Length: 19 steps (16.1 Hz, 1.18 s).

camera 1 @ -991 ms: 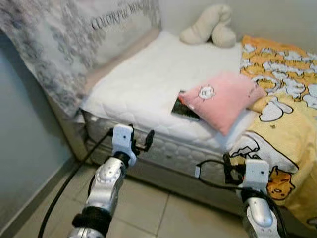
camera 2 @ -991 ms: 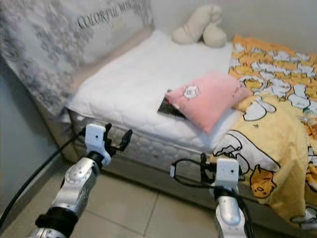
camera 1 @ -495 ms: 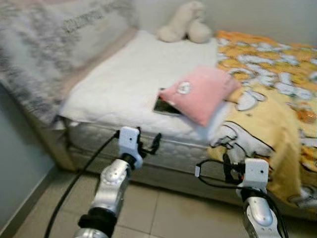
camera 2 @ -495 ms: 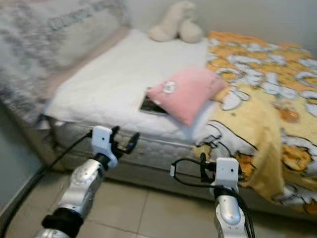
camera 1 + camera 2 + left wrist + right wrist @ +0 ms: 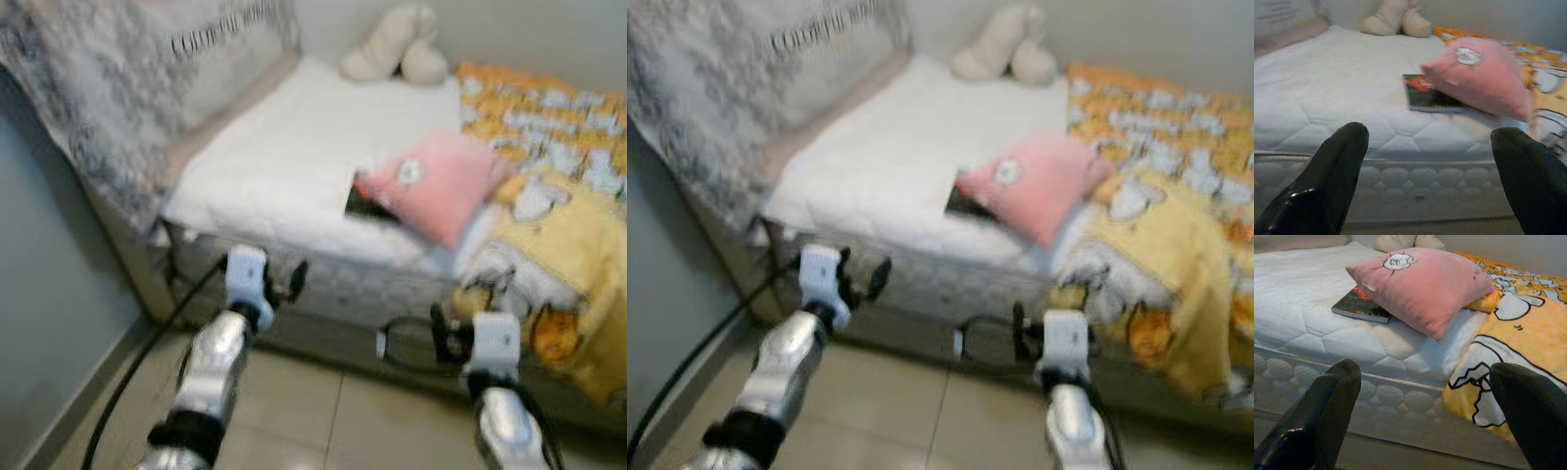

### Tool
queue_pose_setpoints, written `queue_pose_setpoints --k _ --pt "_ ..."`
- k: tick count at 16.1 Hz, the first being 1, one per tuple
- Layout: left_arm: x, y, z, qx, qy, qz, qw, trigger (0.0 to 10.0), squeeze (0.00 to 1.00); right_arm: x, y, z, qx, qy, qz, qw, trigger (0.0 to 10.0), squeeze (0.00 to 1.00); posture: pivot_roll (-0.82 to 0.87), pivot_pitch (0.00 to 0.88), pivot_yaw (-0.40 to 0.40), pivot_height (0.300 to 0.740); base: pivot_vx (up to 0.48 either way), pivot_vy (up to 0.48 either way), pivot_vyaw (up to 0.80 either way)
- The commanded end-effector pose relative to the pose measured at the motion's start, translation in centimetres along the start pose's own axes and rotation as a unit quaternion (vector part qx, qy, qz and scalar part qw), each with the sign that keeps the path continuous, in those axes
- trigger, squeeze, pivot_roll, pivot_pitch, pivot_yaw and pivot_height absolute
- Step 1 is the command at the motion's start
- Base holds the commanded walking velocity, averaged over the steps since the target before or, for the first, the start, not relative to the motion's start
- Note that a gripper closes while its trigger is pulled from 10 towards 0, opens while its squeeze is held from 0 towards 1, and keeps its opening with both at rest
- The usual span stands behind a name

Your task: Clean up the room

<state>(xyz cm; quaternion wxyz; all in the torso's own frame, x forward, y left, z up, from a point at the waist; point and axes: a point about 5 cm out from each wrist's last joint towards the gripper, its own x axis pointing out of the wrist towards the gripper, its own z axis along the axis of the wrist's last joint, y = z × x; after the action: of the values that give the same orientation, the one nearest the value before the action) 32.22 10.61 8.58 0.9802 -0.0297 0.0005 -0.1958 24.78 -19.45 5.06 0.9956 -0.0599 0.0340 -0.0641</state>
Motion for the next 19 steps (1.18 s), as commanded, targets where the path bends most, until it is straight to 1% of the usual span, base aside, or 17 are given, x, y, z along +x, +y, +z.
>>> queue_pose_setpoints --k 1,3,4,7,10,12,19 --pt "0.35 -0.72 0.63 0.005 -0.018 -0.018 1.000 10.0 0.00 0.12 -0.77 0.22 -0.006 -0.004 -0.012 1.000 10.0 0.00 0.04 0.000 0.008 0.731 0.480 0.000 0.00" --pt "0.55 -0.92 0.87 0.000 -0.024 -0.017 1.000 10.0 0.00 0.11 -0.88 0.22 -0.007 0.001 -0.022 1.000 10.0 0.00 0.04 0.000 0.011 0.731 0.480 0.000 0.00" --pt "0.59 -1.00 0.92 0.000 -0.026 -0.018 1.000 10.0 0.00 0.08 -0.99 0.24 -0.001 0.001 -0.031 1.000 10.0 0.00 0.03 0.000 0.013 0.731 0.480 0.000 -0.73" --pt "0.56 -1.01 0.86 -0.006 -0.025 -0.020 0.999 10.0 0.00 0.03 -1.11 0.25 -0.005 -0.002 -0.032 0.999 10.0 0.00 0.03 0.000 0.016 0.731 0.480 0.000 -0.74" --pt "0.66 -1.09 0.99 -0.006 -0.029 -0.020 0.999 10.0 0.00 0.14 -1.46 0.55 -0.006 -0.009 -0.038 0.999 10.0 0.00 0.03 0.000 0.017 0.731 0.480 0.000 0.00" --pt "0.66 -1.10 1.05 -0.004 -0.032 -0.022 0.999 10.0 0.00 0.10 -1.39 0.50 0.009 -0.006 -0.041 0.999 10.0 0.00 0.03 0.000 0.018 0.731 0.480 0.000 0.00" --pt "0.72 -1.20 1.19 -0.004 -0.037 -0.026 0.999 10.0 0.00 0.14 -1.44 0.54 -0.001 -0.009 -0.039 0.999 10.0 0.00 0.03 0.000 0.017 0.731 0.480 0.000 0.00"
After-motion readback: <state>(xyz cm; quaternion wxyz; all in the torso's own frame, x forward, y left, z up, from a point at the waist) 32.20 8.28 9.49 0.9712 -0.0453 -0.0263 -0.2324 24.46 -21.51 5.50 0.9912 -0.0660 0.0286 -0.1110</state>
